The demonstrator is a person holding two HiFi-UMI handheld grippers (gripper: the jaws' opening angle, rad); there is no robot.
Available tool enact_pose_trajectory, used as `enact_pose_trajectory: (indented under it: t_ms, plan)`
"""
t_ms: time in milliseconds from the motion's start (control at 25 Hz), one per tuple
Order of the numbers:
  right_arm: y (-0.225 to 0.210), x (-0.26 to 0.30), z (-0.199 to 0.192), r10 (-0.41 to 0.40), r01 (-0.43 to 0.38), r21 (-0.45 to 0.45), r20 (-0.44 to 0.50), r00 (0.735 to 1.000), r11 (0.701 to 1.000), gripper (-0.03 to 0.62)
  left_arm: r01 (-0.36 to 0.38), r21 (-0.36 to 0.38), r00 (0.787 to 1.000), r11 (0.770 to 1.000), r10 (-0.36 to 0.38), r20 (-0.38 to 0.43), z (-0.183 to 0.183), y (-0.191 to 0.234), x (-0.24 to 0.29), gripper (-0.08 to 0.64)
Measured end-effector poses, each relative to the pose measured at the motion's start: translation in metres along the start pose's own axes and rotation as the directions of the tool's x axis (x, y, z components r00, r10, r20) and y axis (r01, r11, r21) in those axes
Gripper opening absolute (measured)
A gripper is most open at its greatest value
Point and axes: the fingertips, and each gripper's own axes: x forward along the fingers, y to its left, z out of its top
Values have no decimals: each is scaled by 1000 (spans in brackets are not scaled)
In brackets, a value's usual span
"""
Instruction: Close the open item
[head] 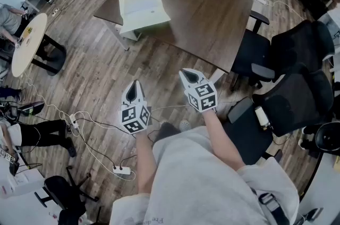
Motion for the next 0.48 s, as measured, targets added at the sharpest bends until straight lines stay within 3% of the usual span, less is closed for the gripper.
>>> enact_pose_trajectory:
  t_ms: [240, 480]
  plan:
    - [-2, 3, -5, -4, 4, -3, -10, 1000, 1000, 4, -10, -6, 1000, 1000, 10, -13, -4, 6, 2, 5]
    - [-23, -1, -5, -39, 37, 80, 16, 999, 996, 5, -31, -32, 999, 999, 31, -10, -5, 17, -1, 5]
